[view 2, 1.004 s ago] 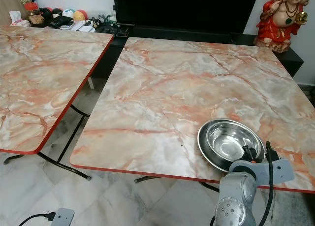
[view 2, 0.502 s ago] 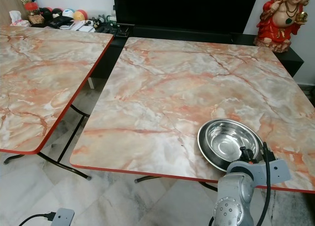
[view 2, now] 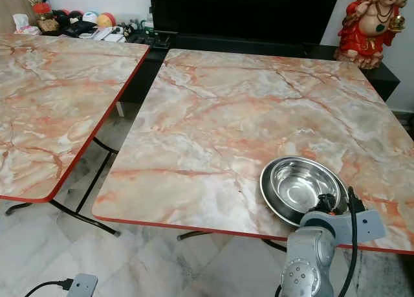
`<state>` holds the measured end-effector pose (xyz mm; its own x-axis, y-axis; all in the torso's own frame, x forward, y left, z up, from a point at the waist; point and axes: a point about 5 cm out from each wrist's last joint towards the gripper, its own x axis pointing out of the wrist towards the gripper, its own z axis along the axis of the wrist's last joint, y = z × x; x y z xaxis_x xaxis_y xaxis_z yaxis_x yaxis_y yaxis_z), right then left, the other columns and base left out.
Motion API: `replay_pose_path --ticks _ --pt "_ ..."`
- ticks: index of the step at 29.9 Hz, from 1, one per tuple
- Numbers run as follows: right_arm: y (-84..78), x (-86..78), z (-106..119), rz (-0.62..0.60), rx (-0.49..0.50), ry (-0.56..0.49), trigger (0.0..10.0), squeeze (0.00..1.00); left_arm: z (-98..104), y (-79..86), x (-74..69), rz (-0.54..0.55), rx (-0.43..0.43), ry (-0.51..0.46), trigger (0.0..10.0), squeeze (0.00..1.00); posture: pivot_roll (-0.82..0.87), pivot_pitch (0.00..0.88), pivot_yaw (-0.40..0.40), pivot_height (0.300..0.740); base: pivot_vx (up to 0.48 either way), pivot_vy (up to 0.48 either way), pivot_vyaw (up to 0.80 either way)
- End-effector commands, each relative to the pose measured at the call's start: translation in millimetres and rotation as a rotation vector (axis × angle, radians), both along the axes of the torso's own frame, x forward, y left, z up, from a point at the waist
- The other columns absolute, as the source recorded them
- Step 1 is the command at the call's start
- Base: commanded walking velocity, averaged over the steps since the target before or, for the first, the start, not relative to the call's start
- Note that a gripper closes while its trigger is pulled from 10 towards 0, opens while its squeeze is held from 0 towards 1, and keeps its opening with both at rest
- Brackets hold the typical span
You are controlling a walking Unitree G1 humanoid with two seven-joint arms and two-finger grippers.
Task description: Setting the table
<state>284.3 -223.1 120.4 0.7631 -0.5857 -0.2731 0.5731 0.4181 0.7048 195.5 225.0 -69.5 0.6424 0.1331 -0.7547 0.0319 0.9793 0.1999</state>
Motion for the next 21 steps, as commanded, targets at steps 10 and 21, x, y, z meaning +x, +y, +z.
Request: replay_pose_path --ticks 10,21 --pt "-7.5 -11.3 11 -0.084 -0.082 -0.042 10.0 0.0 -4 0.0 -6.8 -0.002 0.001 0.03 10.0 0.0 -0.02 0.136 -0.032 0.74 0.0 0.0 0.0" --pt "-12.3 -8.7 37 -0.07 -0.253 -0.117 10.0 0.0 -3 -0.8 -5.2 -0.007 0.001 0.027 10.0 0.0 -0.03 0.131 -0.029 0.74 0.0 0.0 0.0"
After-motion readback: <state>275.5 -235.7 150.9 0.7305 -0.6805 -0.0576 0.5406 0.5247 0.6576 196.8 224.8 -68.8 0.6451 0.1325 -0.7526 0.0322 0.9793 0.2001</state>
